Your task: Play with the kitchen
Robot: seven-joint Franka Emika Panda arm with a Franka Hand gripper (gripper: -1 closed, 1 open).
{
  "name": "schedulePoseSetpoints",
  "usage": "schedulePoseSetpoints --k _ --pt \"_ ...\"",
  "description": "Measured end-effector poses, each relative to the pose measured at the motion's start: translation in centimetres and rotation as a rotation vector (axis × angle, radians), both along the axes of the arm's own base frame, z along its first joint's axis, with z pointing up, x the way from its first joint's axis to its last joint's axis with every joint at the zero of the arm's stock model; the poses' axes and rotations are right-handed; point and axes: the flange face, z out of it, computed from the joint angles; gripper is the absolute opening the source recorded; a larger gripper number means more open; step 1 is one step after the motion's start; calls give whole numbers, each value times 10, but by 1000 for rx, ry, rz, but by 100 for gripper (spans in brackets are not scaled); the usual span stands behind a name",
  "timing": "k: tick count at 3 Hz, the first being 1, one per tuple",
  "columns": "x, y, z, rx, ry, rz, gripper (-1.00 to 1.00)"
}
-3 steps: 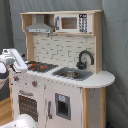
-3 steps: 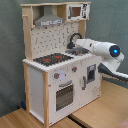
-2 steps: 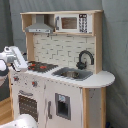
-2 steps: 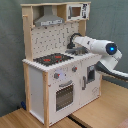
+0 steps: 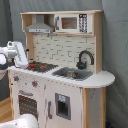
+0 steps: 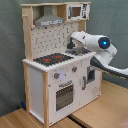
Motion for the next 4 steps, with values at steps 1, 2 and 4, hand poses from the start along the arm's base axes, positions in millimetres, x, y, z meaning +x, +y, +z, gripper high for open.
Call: schedulePoseSetpoints --k 1,2,4 --pt "11 3 12 51 6 -48 100" --pt "19 6 23 104 12 -91 100" --pt "35 7 43 284 50 -182 100"
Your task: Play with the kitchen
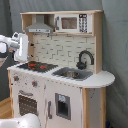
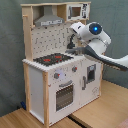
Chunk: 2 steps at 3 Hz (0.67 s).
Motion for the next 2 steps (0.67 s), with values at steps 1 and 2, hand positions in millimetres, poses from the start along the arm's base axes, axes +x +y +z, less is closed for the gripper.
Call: schedulePoseSetpoints --k 1,2 --pt "13 -7 5 140 28 -32 100" --pt "31 -22 5 270 71 -66 100"
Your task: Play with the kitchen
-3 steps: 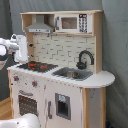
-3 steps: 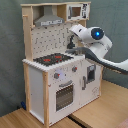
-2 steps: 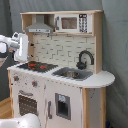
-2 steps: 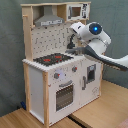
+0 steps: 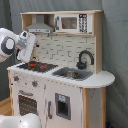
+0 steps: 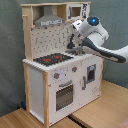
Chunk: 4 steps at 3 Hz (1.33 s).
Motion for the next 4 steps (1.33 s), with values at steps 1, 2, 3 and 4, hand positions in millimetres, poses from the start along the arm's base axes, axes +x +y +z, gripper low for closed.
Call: schedulePoseSetpoints --k 1,2,3,4 --pt "21 -25 -3 126 53 -58 100" --pt "38 -51 -4 251 103 -127 100" --pt "56 -74 -11 363 148 -202 100" --pt "75 -99 -20 460 183 -283 100"
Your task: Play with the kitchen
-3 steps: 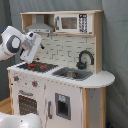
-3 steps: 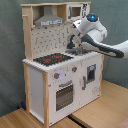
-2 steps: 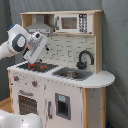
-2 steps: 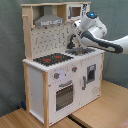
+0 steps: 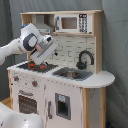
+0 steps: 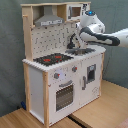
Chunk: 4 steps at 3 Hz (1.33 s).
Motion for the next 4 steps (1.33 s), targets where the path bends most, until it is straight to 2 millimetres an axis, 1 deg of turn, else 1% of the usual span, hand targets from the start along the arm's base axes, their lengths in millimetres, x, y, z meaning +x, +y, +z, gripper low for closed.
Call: schedulePoseSetpoints --k 1,2,3,4 --pt "18 -25 -15 83 48 -83 100" --pt "31 -57 -45 148 118 -188 100" --pt "35 -82 -60 223 161 -302 100" --pt "47 -81 -63 287 174 -343 100"
